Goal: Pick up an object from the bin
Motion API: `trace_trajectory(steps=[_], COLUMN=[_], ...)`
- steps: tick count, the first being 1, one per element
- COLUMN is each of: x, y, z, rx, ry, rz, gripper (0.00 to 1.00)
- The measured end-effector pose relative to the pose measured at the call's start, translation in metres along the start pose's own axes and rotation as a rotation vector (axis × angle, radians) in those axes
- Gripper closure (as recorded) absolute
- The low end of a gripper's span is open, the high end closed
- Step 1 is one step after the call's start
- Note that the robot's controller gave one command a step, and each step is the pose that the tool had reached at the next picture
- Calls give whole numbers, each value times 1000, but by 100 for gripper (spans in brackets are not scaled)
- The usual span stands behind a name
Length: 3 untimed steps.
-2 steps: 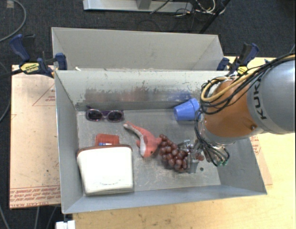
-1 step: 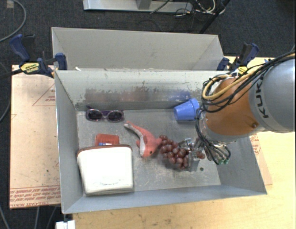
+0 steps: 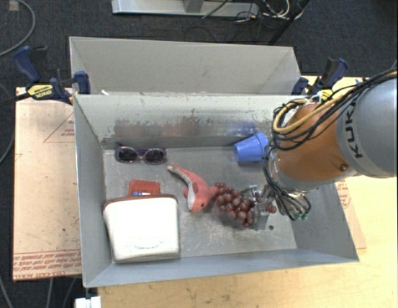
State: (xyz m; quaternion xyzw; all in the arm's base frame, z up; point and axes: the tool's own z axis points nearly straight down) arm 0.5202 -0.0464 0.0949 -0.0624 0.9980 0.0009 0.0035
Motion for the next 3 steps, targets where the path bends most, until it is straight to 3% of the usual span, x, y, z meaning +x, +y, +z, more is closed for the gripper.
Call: trace_trajectory(steps=[2, 3], x=[3, 0], y=[1, 0], z=[-29, -56], rx=[-3, -1], ry=[11, 2], rz=[0, 0], gripper=[100, 100])
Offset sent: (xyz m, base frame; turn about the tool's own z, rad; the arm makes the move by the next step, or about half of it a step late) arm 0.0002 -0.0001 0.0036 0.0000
